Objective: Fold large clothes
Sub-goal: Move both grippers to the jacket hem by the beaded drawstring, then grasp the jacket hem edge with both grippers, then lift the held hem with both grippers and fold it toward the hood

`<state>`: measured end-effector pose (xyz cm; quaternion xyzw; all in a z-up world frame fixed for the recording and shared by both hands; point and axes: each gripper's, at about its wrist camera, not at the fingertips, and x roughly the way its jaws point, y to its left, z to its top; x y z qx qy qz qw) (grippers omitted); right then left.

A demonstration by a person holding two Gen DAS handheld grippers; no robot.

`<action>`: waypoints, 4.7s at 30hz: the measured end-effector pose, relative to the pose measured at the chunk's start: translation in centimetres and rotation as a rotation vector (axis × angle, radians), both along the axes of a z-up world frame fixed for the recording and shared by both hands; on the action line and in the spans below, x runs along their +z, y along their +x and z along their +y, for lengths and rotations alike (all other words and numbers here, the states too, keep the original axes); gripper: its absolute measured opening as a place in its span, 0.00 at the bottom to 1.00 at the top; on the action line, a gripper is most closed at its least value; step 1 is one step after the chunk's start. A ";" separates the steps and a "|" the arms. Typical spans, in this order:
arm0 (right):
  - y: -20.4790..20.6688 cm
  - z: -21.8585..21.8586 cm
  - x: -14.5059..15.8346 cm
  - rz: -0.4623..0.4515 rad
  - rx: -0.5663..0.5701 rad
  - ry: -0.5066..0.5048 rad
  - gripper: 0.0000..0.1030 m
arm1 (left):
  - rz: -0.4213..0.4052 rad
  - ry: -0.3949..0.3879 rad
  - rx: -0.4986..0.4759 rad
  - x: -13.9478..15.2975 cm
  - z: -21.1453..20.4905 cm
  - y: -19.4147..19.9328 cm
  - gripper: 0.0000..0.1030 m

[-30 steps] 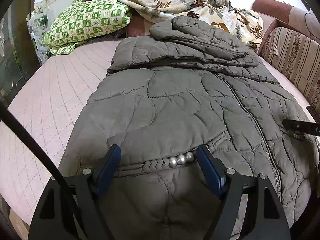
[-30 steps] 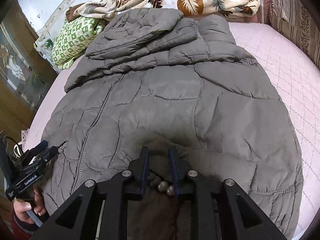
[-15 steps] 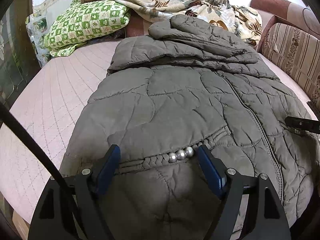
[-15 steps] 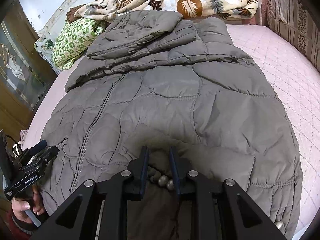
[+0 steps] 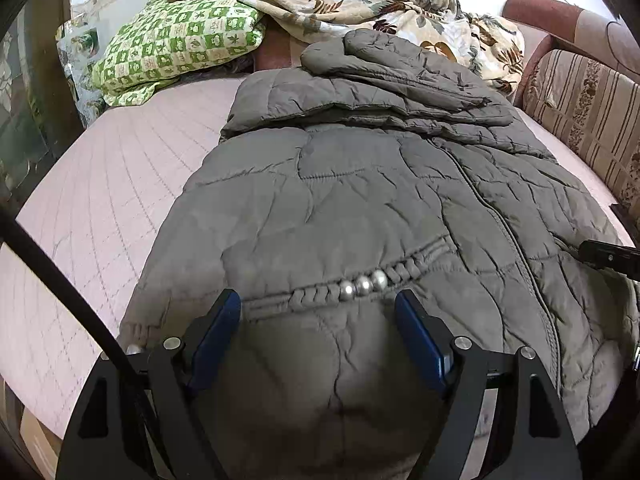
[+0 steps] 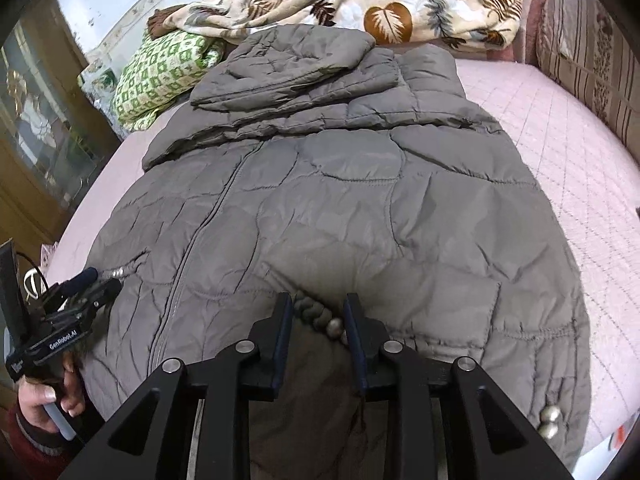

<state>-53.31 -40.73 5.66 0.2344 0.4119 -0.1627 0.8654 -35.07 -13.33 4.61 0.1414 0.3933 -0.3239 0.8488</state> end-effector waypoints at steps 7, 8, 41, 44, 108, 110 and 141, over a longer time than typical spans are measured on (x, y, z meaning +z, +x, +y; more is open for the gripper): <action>-2.8 -1.1 0.4 -0.013 -0.027 0.113 0.32 | 0.049 -0.047 0.010 1.0 3.2 -0.7 0.76; -3.4 -1.4 0.7 -0.023 -0.034 0.118 0.32 | 0.061 -0.062 0.013 1.4 3.9 -0.7 0.76; -16.3 -5.3 -1.5 -0.006 -0.324 0.375 0.56 | 0.462 -0.168 0.263 -1.7 16.8 1.8 0.76; -15.8 -4.9 -1.7 -0.002 -0.317 0.361 0.60 | 0.456 -0.154 0.257 -1.9 16.3 1.7 0.78; -15.8 -1.2 2.9 -0.142 -0.212 0.145 0.14 | 0.059 -0.165 0.073 2.3 12.8 -5.0 0.19; -16.1 -0.8 3.5 -0.147 -0.193 0.128 0.14 | 0.042 -0.165 0.071 2.8 13.1 -5.4 0.19; -13.1 -5.3 15.8 -0.486 -0.137 0.086 0.14 | -0.097 -0.329 0.056 16.0 11.1 1.2 0.20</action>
